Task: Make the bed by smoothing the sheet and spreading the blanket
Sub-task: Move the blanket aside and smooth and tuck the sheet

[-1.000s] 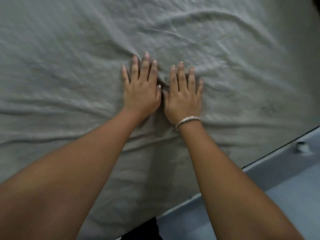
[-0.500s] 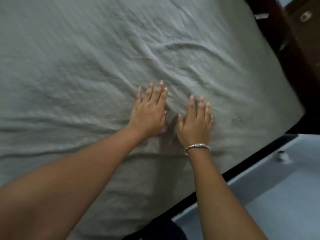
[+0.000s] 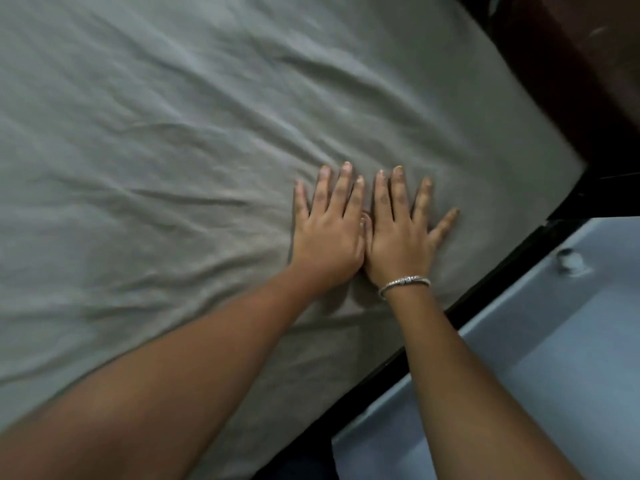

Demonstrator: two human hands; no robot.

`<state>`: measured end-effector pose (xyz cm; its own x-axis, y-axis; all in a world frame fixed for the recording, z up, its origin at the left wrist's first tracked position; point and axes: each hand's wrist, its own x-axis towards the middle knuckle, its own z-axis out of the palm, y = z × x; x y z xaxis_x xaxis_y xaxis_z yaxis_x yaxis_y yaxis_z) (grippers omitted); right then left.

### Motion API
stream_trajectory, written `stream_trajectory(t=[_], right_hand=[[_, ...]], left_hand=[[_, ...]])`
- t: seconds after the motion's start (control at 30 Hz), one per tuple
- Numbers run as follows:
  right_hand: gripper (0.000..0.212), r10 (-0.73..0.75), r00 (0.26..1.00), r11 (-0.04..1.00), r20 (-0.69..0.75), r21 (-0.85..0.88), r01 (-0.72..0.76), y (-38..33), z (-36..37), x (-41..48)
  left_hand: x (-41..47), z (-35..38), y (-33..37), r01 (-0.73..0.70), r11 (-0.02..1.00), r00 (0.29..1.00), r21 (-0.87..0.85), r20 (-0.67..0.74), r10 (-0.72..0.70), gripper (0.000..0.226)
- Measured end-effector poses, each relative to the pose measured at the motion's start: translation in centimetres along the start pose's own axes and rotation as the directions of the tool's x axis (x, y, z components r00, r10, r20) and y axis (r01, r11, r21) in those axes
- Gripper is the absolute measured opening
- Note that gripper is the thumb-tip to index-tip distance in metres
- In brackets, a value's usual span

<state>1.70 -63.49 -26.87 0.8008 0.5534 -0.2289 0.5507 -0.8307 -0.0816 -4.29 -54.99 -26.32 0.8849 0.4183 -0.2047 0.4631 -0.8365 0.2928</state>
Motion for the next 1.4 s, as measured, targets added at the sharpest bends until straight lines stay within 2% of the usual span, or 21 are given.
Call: stream_trajectory(t=[0.1, 0.17, 0.27, 0.33, 0.4, 0.47, 0.53, 0.63, 0.73, 0.8, 0.87, 0.93, 1.1, 1.2, 1.3, 1.33, 1.4], right_hand=[[0.058, 0.018, 0.994, 0.998, -0.103, 0.063, -0.011, 0.0, -1.0, 1.7], [0.055, -0.029, 0.987, 0.998, -0.159, 0.046, 0.037, -0.3, -1.9, 4.0], [0.058, -0.073, 0.996, 0.997, -0.051, -0.002, 0.073, 0.6, -2.6, 6.9], [0.058, -0.046, 0.999, 0.999, -0.014, -0.014, 0.046, 2.5, -2.3, 7.0], [0.058, 0.047, 0.999, 0.999, -0.021, 0.0, -0.047, 4.7, -2.0, 5.8], [0.059, 0.191, 0.981, 0.981, -0.025, 0.037, -0.19, 6.6, -1.8, 4.1], [0.058, 0.305, 0.952, 0.95, -0.016, 0.07, -0.304, 8.2, -1.9, 2.5], [0.058, 0.334, 0.942, 0.94, -0.03, 0.077, -0.331, 9.4, -2.5, 2.1], [0.056, 0.188, 0.972, 0.982, -0.138, 0.053, -0.182, 9.1, -3.5, 4.7], [0.056, 0.074, 0.995, 0.997, -0.07, 0.04, -0.071, 8.6, -3.8, 7.0], [0.062, 0.043, 0.999, 0.999, -0.023, 0.029, -0.042, 8.8, -3.8, 8.7], [0.07, 0.077, 0.997, 0.997, -0.025, 0.019, -0.077, 9.9, -3.8, 9.3], [0.077, 0.244, 0.96, 0.97, -0.135, 0.051, -0.24, 13.9, -3.6, 8.1], [0.073, 0.294, 0.95, 0.956, -0.102, 0.009, -0.295, 15.2, -2.7, 6.7], [0.065, 0.452, 0.89, 0.892, -0.062, 0.045, -0.45, 14.4, -2.5, 4.4], [0.066, 0.47, 0.881, 0.882, -0.056, 0.059, -0.467, 13.7, -2.6, 3.7], [0.072, 0.391, 0.916, 0.921, -0.089, 0.044, -0.388, 11.8, -3.6, 3.0]], left_hand=[[2.8, -1.3, -1.0, -0.078, 0.996, 0.993, 0.037, -0.091, 0.081, 0.058], [5.7, -2.4, -2.1, -0.037, 0.997, 0.992, 0.071, -0.119, 0.045, 0.06], [9.1, -2.3, -1.6, 0.042, 0.991, 0.999, 0.123, -0.033, -0.038, 0.06], [9.8, -1.4, 0.2, 0.006, 0.988, 1.0, 0.157, 0.001, -0.006, 0.062], [9.8, -0.5, 2.5, -0.034, 0.985, 0.999, 0.168, 0.011, 0.033, 0.064], [9.3, 0.4, 4.8, -0.095, 0.983, 0.995, 0.159, 0.024, 0.092, 0.065], [8.6, 0.7, 7.2, -0.228, 0.968, 0.973, 0.108, 0.05, 0.223, 0.062], [9.1, 0.2, 9.0, -0.417, 0.903, 0.908, 0.105, 0.096, 0.408, 0.063], [11.7, -1.8, 8.0, -0.304, 0.947, 0.952, 0.109, -0.006, 0.306, 0.063], [13.6, -2.1, 7.2, -0.263, 0.957, 0.965, 0.125, 0.01, 0.264, 0.06], [15.2, -1.9, 7.4, -0.315, 0.939, 0.949, 0.141, 0.063, 0.309, 0.06], [16.4, -1.6, 8.4, -0.366, 0.917, 0.93, 0.158, 0.098, 0.354, 0.062], [17.5, -1.1, 11.7, -0.444, 0.873, 0.895, 0.202, 0.143, 0.422, 0.074], [16.3, -0.7, 13.4, -0.511, 0.846, 0.858, 0.155, 0.151, 0.491, 0.07], [12.7, 0.3, 13.5, -0.593, 0.797, 0.805, 0.116, 0.13, 0.579, 0.064], [11.5, 0.5, 12.8, -0.587, 0.801, 0.81, 0.116, 0.098, 0.579, 0.063], [10.1, 0.3, 10.6, -0.476, 0.874, 0.878, 0.101, -0.004, 0.479, 0.064]])
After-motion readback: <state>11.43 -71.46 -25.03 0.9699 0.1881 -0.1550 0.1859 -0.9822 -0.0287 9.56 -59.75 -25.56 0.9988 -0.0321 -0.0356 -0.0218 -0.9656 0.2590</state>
